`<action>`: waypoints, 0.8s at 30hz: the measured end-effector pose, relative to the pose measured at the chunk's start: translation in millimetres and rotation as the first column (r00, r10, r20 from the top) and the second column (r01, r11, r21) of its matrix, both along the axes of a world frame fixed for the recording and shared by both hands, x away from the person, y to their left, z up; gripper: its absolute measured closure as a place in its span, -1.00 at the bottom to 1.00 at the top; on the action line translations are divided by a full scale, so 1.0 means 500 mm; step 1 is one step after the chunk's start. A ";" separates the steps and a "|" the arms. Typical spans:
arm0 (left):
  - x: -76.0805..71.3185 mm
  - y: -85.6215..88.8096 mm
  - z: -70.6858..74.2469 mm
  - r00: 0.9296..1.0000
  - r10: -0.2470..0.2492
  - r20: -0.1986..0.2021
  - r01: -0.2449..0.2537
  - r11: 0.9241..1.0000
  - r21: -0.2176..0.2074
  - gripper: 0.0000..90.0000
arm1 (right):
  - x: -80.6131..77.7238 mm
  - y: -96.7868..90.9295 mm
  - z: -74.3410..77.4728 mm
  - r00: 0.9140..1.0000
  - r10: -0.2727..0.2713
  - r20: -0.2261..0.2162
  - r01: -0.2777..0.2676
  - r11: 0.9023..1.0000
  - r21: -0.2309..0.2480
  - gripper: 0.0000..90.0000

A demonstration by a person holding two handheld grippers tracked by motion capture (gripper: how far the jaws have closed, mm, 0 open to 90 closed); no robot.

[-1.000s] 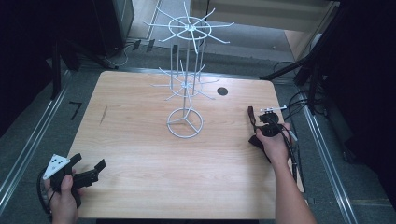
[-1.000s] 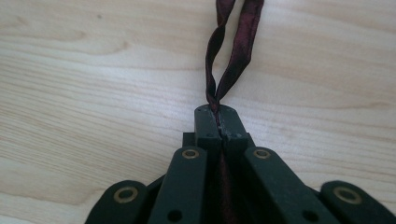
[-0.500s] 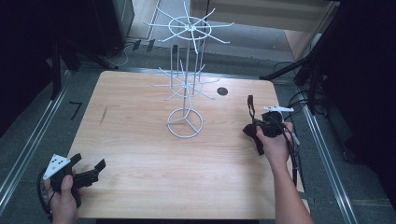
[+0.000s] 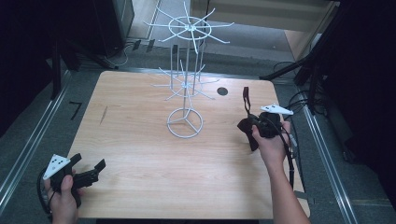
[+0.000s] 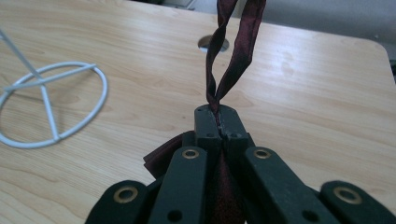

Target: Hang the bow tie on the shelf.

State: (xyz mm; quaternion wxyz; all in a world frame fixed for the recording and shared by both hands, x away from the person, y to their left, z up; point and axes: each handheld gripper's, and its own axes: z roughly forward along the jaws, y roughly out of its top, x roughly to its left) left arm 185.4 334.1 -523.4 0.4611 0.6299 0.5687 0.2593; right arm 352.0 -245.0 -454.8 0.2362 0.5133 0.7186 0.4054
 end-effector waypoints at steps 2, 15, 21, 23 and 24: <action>0.000 0.000 0.000 1.000 -0.001 -0.001 0.001 1.000 0.001 -1.00 | -0.005 0.006 0.006 1.000 0.009 0.017 -0.009 1.000 0.010 1.00; 0.000 0.001 0.000 1.000 -0.001 -0.002 0.001 1.000 -0.002 -1.00 | -0.045 0.059 0.040 0.992 0.065 0.104 -0.070 0.997 0.041 1.00; 0.000 0.001 0.000 1.000 -0.001 -0.002 0.001 1.000 -0.002 -1.00 | -0.069 0.088 0.056 0.985 0.101 0.139 -0.107 0.994 0.036 1.00; 0.000 0.001 0.000 1.000 -0.001 -0.002 0.001 1.000 -0.002 -1.00 | -0.076 0.096 0.060 0.983 0.111 0.147 -0.117 0.993 0.033 1.00; 0.000 0.001 0.000 1.000 -0.001 -0.002 0.001 1.000 -0.002 -1.00 | -0.080 0.100 0.062 0.982 0.116 0.149 -0.122 0.992 0.034 1.00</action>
